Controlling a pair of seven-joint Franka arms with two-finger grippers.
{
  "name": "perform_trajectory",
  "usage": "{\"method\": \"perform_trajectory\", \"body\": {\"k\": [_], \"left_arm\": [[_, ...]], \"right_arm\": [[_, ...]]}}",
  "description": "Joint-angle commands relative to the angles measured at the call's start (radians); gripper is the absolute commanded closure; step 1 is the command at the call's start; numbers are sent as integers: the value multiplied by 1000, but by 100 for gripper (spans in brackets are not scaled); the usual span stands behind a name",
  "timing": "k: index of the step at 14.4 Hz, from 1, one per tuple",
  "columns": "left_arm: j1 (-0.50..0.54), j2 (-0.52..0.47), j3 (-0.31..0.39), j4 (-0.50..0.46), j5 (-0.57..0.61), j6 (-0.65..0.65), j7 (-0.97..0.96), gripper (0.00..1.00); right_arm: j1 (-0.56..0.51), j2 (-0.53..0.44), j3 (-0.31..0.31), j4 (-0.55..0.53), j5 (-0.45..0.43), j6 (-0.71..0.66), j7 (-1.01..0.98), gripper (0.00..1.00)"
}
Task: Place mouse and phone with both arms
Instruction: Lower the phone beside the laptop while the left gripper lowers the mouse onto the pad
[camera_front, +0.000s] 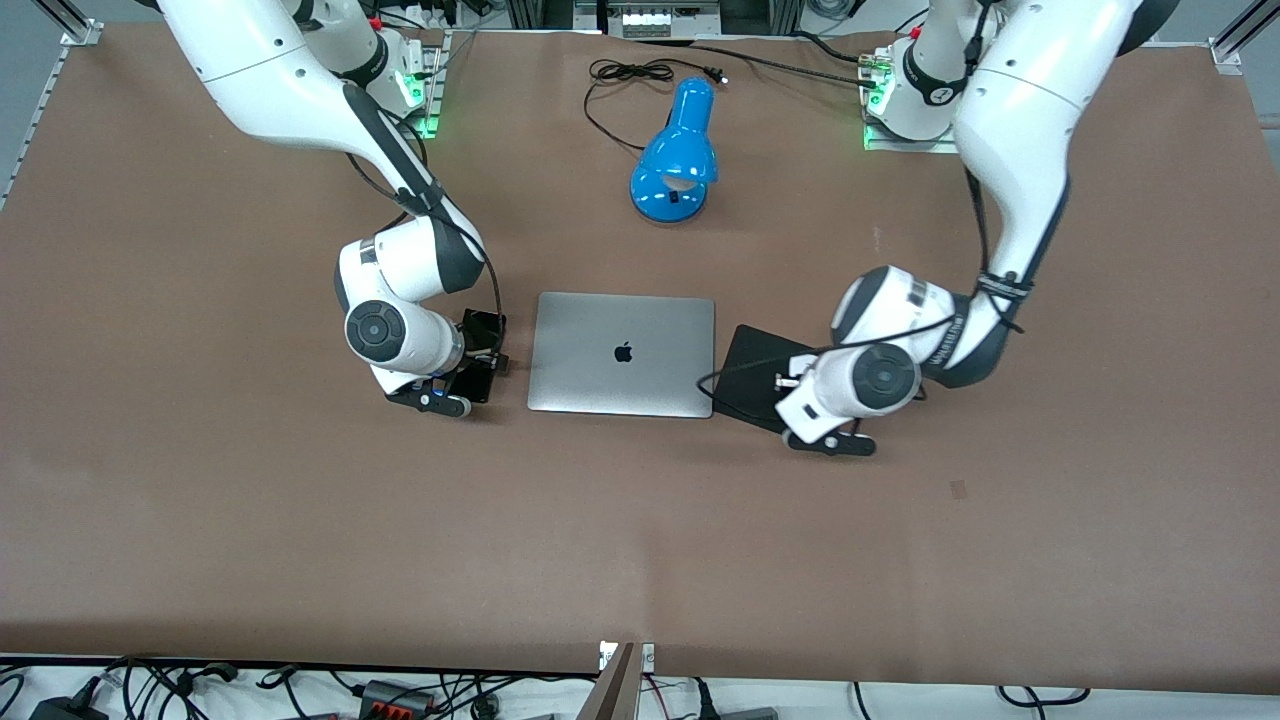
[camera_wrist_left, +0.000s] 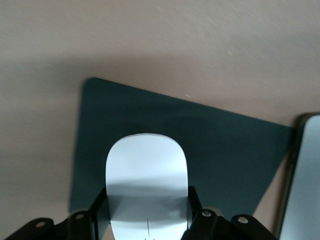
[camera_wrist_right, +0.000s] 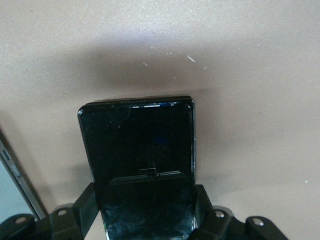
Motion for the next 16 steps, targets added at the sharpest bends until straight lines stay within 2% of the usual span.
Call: {"method": "perform_trajectory", "body": {"k": [1,5,6,7,10,12,14,16], "left_arm": [[-8,19,1,7,6,-7,-4,46],[-11,40,1,-1,5,30,-6,46],[-11,40,1,-2,5,34,-6,46],[-11,40,1,-4,5,36,-6,46],[-11,46,1,-2,5,36,-6,46],[-11,54,1,-2,5,37,-6,45],[-11,55,1,-2,5,37,-6,46],[-11,55,1,-2,3,37,-15,46]], "right_arm": [[20,9,-5,9,13,14,20,73],[20,12,-5,9,13,14,20,71],[20,12,-5,9,13,14,21,48],[20,12,-5,9,13,14,30,0],[20,-14,-5,18,9,6,27,0],[16,-77,-8,42,0,-36,15,0],[10,-103,-15,129,-5,-148,6,0],[-3,-100,-16,278,-31,-303,-29,0]]}}
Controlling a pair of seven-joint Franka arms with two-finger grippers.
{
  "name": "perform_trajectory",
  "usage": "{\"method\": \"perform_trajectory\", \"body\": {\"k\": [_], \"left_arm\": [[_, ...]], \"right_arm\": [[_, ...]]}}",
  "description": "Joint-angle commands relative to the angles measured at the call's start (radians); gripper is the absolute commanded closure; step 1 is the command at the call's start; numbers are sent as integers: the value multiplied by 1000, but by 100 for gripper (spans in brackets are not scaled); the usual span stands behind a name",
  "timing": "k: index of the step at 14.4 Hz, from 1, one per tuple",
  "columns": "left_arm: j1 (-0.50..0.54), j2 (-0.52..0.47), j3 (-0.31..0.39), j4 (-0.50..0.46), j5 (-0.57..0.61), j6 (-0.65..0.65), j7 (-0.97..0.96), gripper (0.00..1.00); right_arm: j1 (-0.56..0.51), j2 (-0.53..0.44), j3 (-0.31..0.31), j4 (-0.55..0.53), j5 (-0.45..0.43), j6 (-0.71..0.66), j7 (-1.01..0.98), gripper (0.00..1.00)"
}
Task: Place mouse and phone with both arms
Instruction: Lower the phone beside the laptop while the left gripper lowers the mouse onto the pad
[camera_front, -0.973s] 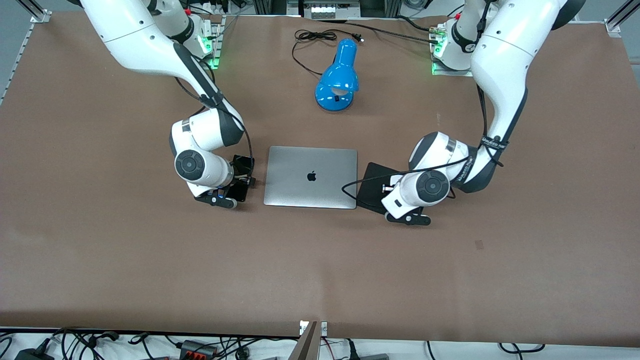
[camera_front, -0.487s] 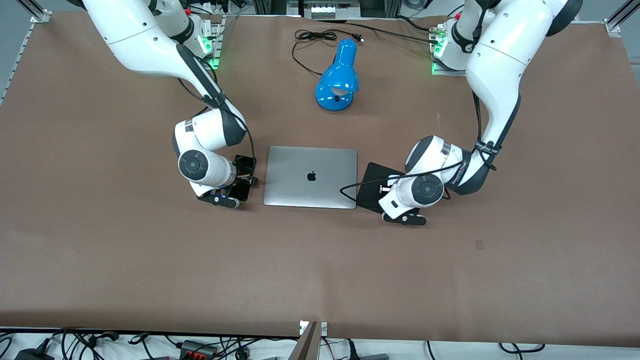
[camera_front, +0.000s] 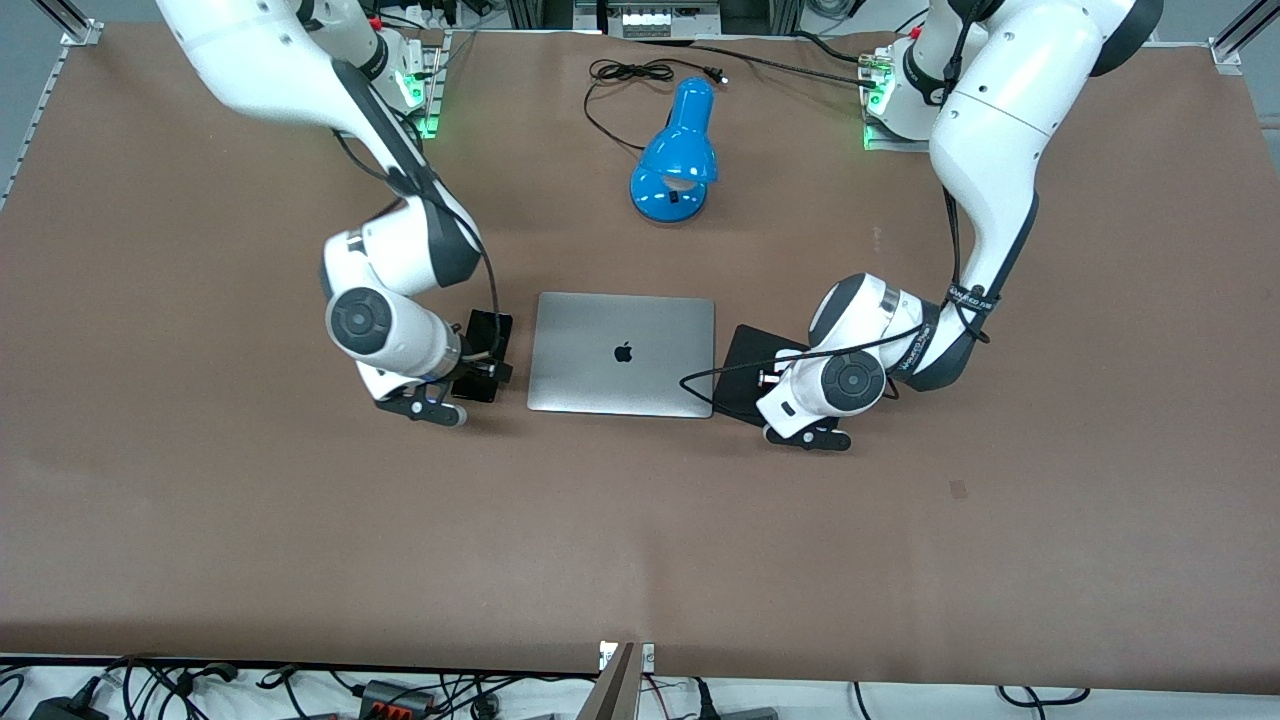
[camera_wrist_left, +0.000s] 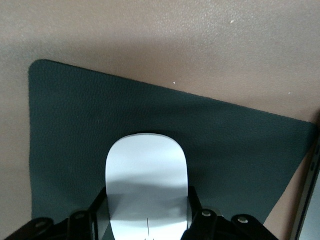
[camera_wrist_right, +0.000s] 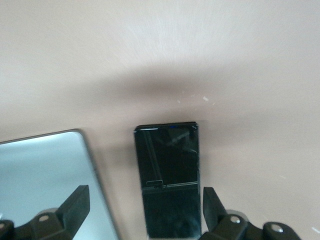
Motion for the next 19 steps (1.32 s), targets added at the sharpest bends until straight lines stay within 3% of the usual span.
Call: {"method": "perform_trajectory", "body": {"k": [1,2,3,4,6,7,10,13,17,19], "left_arm": [[-2,-1,0,1,3,7,-26,46],[-2,2,0,2,3,7,-28,44],[-2,2,0,2,3,7,-29,32],[-1,2,0,2,3,7,-31,0],[-1,-6,0,5,3,3,-32,0],[1,-10,0,8,3,-2,-31,0],[36,-55,0,11,3,-20,-31,0],[87,-114,0,50,3,-135,-22,0],[156,-142,-1,168,5,-334,-20,0],[170,-191,0,174,3,-391,-19,0]], "right_arm": [[-23,-5,-3,189,-47,-195,-53,0],[-34,-5,-3,232,-64,-229,-67,0],[-49,-13,-3,265,-87,-252,-88,0],[-63,-22,-3,288,-119,-282,-119,0],[-68,-30,-6,349,-225,-373,-203,0],[-77,-30,-8,398,-235,-425,-229,0],[-153,-34,-5,509,-210,-519,-312,0],[-235,-70,-11,529,-131,-527,-447,0],[-235,-113,-146,526,-46,-521,-545,0],[-236,-131,-187,524,-29,-519,-631,0]]}}
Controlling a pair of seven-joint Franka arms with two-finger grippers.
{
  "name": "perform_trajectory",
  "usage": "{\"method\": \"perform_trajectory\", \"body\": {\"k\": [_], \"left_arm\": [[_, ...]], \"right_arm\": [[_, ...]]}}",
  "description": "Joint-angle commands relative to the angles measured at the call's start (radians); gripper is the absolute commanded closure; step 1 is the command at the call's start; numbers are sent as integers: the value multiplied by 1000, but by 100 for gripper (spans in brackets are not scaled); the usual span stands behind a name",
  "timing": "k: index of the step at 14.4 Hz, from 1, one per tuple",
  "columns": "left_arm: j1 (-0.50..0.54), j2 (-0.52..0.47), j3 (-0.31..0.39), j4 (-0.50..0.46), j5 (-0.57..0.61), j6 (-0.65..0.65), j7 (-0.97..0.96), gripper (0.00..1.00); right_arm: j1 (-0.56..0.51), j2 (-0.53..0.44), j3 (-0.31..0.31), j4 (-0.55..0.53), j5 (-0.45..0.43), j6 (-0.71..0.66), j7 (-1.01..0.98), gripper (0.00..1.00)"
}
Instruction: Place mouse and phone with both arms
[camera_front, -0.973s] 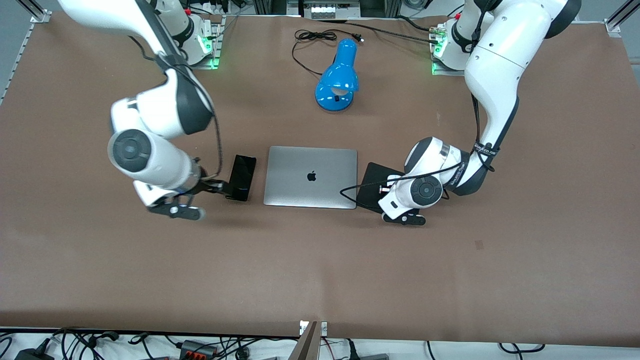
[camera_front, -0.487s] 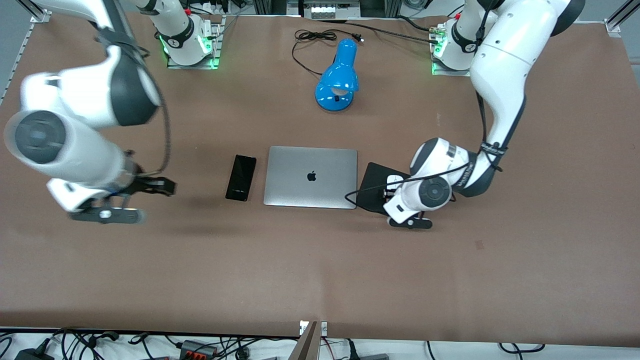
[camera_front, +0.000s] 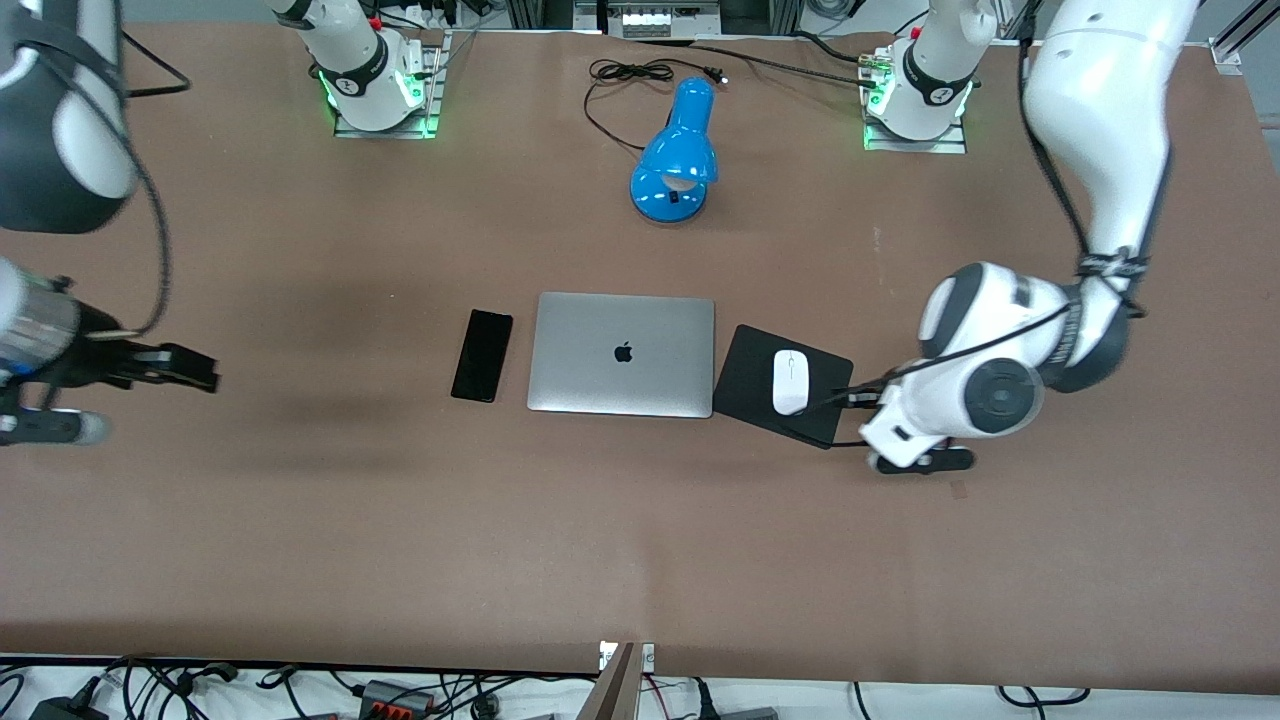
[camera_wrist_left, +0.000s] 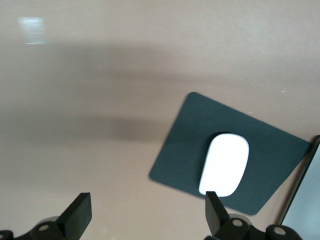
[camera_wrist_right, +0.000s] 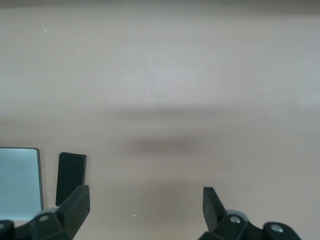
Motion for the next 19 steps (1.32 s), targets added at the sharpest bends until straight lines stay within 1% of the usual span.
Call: {"method": "perform_trajectory", "body": {"k": [1,4,7,9,10,13,14,15,18,19], "left_arm": [[22,-62,-3,13,3,-93,3,0],[55,-119,-4,13,3,-174,7,0],[77,-173,-6,15,-3,-211,25,0],[106,-207,-4,15,-35,-234,28,0],[123,-213,-6,15,-43,-236,28,0],[155,-242,-6,15,-66,-237,77,0],[158,-257,-6,15,-66,-240,76,0],[158,-274,-6,15,-66,-258,76,0],[160,-328,2,17,-64,-306,79,0],[166,-330,5,17,-64,-312,79,0]], "right_arm": [[4,-31,-41,-3,26,-16,-85,0],[7,-85,-44,-18,15,-22,-81,0],[7,-147,-46,-98,3,-31,-76,0],[8,-193,-46,-154,-2,-17,-76,0],[8,-226,-46,-208,-3,11,-76,0],[8,-374,-44,-453,-31,168,-79,0],[10,-414,-44,-509,-31,189,-78,0],[10,-425,-43,-523,-30,182,-73,0],[13,-427,-39,-517,-20,130,-71,0],[13,-425,-38,-517,-19,128,-73,0]]}}
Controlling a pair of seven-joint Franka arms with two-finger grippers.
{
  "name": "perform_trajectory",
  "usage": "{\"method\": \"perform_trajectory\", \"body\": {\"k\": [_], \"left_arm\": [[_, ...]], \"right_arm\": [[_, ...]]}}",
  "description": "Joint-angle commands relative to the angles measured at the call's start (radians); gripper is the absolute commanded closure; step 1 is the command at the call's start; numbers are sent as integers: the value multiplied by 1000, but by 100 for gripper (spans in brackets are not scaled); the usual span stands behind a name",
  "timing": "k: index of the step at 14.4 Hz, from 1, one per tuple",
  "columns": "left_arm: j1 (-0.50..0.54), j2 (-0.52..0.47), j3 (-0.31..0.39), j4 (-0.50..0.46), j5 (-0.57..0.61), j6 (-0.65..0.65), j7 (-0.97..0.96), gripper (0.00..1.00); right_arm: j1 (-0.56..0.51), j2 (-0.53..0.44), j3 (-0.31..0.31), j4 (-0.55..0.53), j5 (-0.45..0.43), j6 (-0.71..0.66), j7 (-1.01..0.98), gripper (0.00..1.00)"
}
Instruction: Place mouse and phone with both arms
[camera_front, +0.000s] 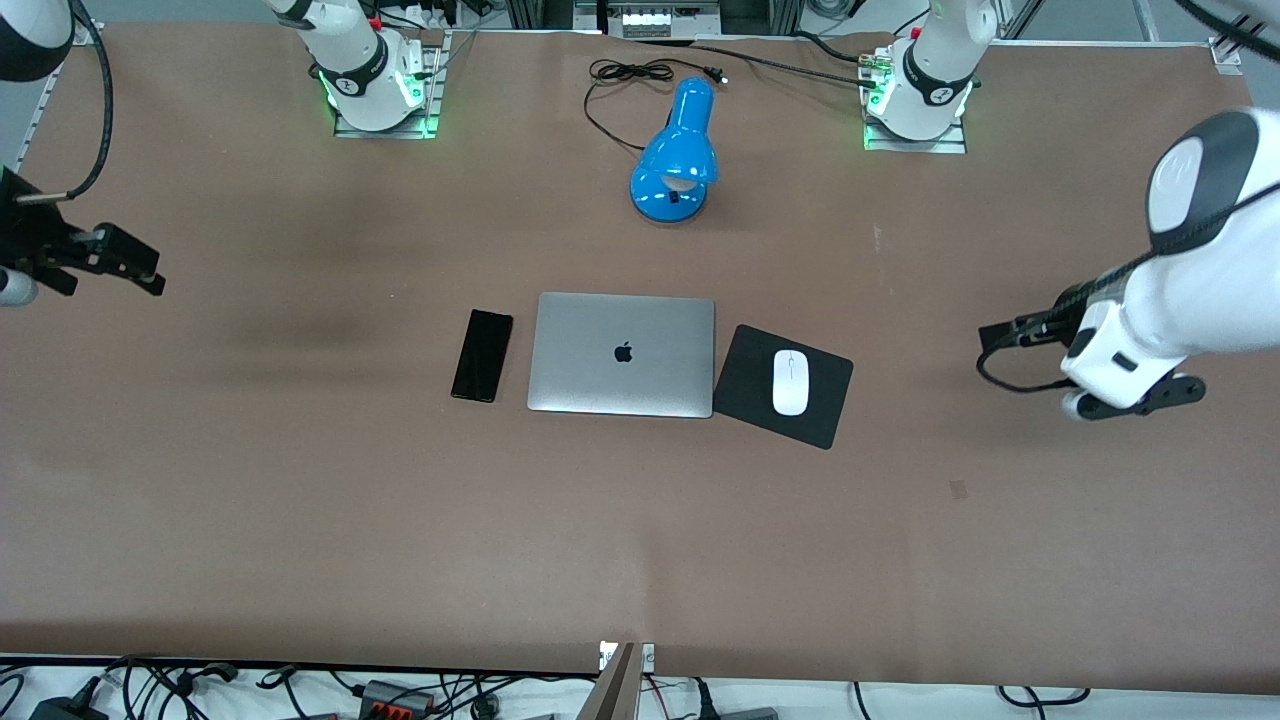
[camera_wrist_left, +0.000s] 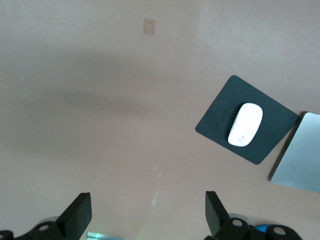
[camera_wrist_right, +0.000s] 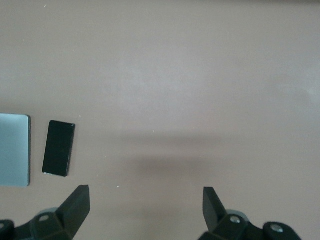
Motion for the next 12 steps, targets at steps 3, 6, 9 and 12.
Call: {"method": "perform_trajectory", "body": {"k": [3,6,9,12], "left_arm": [[39,-39,3,10,-29,-84,10,0],[50,-56,5,13,-28,-73,14,0],[44,-63,-3,11,-16,-87,10,0],[81,-75,3,10,-32,-15,28,0]], "right_arm": [[5,-17,1,-18,3,-16,-12,0],[-1,-12,-4,-13,4,-25,-14,0],[5,-13,1,-12,1,-30,-18,0],[5,-13,1,-12,1,-31,-15,0]]}}
